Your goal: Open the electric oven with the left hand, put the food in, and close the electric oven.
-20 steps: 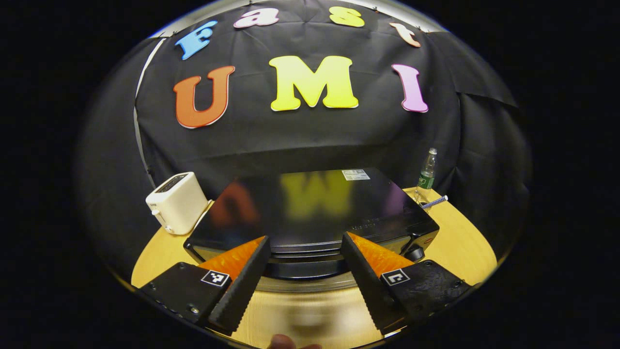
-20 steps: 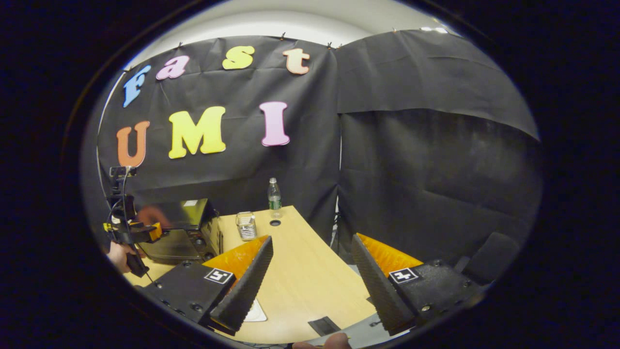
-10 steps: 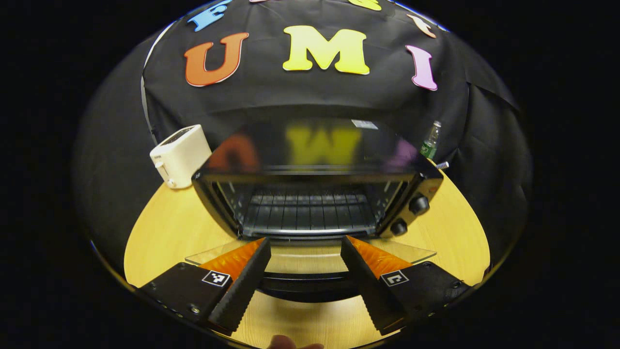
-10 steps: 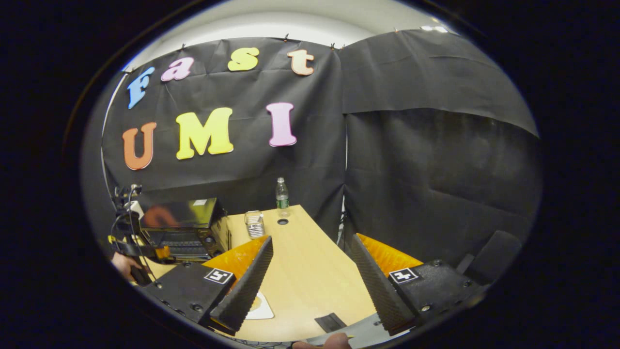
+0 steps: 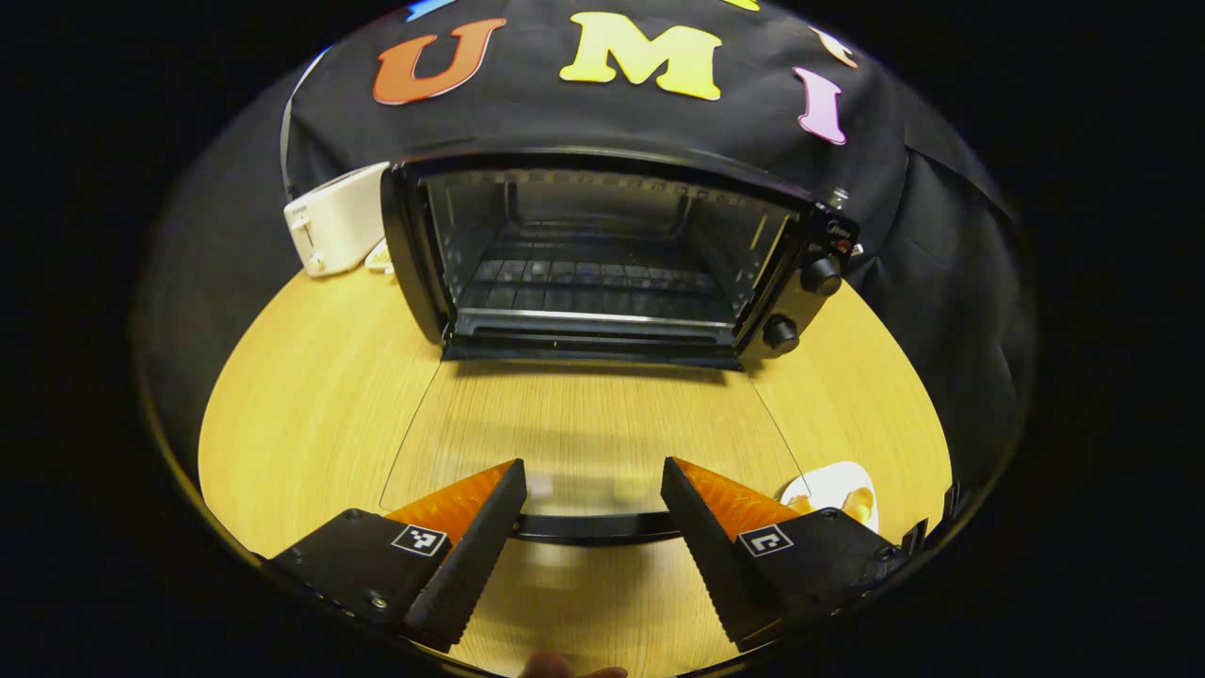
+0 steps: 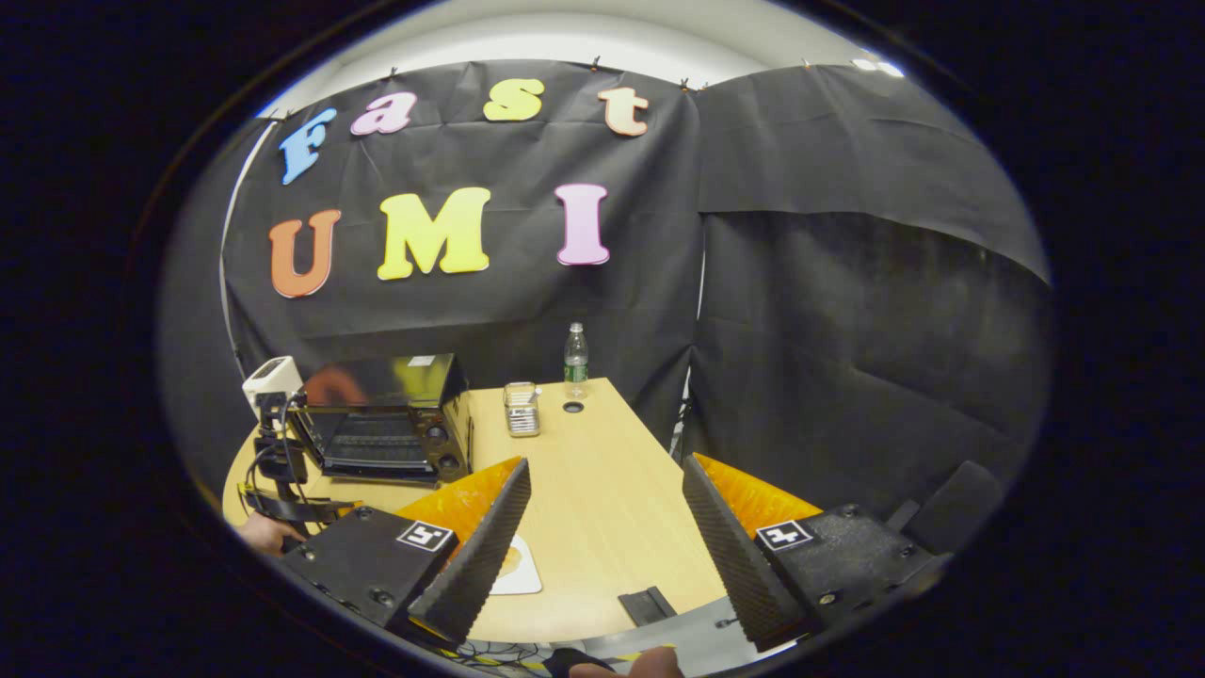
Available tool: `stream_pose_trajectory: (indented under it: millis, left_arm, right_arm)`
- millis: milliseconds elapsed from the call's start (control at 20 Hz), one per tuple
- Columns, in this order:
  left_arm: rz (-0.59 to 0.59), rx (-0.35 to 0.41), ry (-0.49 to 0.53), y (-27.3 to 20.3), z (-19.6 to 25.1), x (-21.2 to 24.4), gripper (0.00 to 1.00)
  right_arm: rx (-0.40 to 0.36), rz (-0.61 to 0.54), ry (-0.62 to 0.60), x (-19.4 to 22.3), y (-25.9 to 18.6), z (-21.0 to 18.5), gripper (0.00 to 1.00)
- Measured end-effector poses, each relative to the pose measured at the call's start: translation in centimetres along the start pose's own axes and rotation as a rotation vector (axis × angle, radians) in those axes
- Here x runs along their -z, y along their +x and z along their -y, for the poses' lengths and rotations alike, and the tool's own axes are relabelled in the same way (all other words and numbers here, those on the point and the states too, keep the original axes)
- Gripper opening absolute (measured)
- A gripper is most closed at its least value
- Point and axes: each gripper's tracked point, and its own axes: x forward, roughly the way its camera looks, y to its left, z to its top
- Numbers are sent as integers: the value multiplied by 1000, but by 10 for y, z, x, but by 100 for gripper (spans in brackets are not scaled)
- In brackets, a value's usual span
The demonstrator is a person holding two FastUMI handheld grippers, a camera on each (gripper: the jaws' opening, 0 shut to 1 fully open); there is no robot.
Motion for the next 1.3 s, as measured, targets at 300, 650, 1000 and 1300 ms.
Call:
stream_pose_trajectory:
  millis: [300, 650, 1000, 1300]
  left_arm:
    - [29, -33, 74, 3, -3, 9, 96]
    - [107, -41, 106, -19, -11, -4, 93]
    - [260, 2, 146, -100, 1, -42, 94]
    - [402, -12, 132, -203, 13, -64, 93]
  right_arm:
    - [-43, -7, -29, 5, -6, -12, 100]
    - [-89, -23, -80, 14, -5, -18, 100]
    - [-204, -122, -68, 44, 15, -51, 100]
    - [-305, -294, -15, 109, 54, -87, 100]
